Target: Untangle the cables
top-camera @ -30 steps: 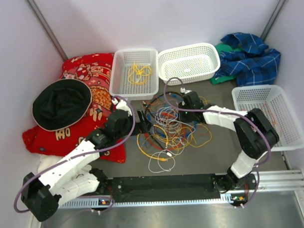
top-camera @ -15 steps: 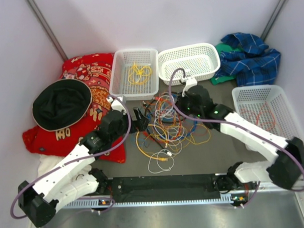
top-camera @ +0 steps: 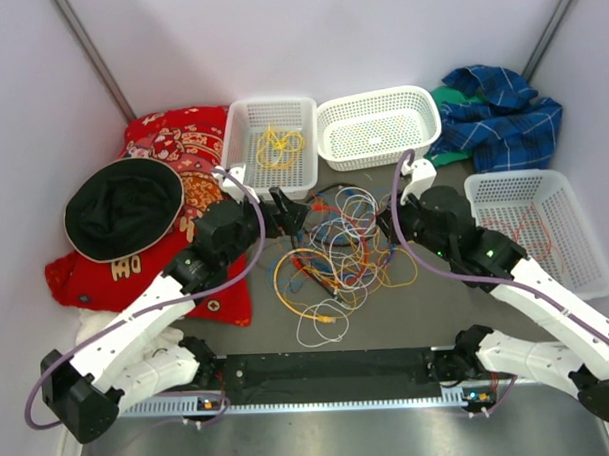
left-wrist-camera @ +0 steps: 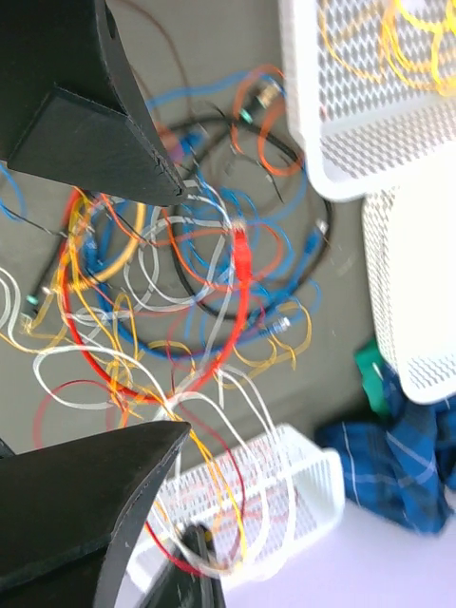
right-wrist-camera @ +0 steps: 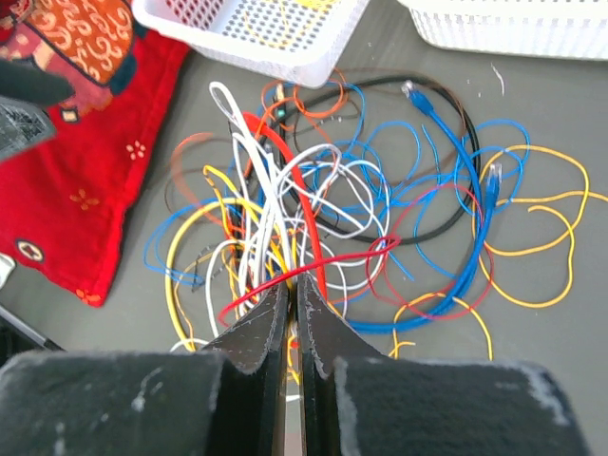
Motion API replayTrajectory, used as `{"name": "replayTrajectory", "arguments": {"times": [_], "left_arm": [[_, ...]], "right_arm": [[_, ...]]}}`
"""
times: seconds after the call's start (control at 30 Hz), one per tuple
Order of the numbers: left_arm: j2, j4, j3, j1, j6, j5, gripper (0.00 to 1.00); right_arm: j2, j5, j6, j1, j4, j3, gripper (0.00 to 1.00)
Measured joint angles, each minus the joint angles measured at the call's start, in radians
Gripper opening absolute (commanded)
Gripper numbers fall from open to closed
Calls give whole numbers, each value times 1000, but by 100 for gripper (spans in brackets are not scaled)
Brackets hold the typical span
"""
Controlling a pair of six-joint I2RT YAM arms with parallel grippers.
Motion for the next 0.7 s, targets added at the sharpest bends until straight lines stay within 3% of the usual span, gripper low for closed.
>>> {"name": "replayTrajectory", "arguments": {"times": [0.17, 0.4, 0.63, 0.7], "left_arm": [[40, 128, -1, 4, -19, 134, 99], [131, 365, -13, 3, -77, 448, 95], [238, 432, -12, -63, -94, 667, 90], [260, 431, -12, -98, -71, 698, 82]], "right_arm": [[-2, -3, 3, 0, -26, -6, 0], [-2, -14, 14, 0, -26, -7, 0], [-1, -18, 27, 1, -26, -7, 0], [-1, -23, 31, 1, -26, -7, 0]]}}
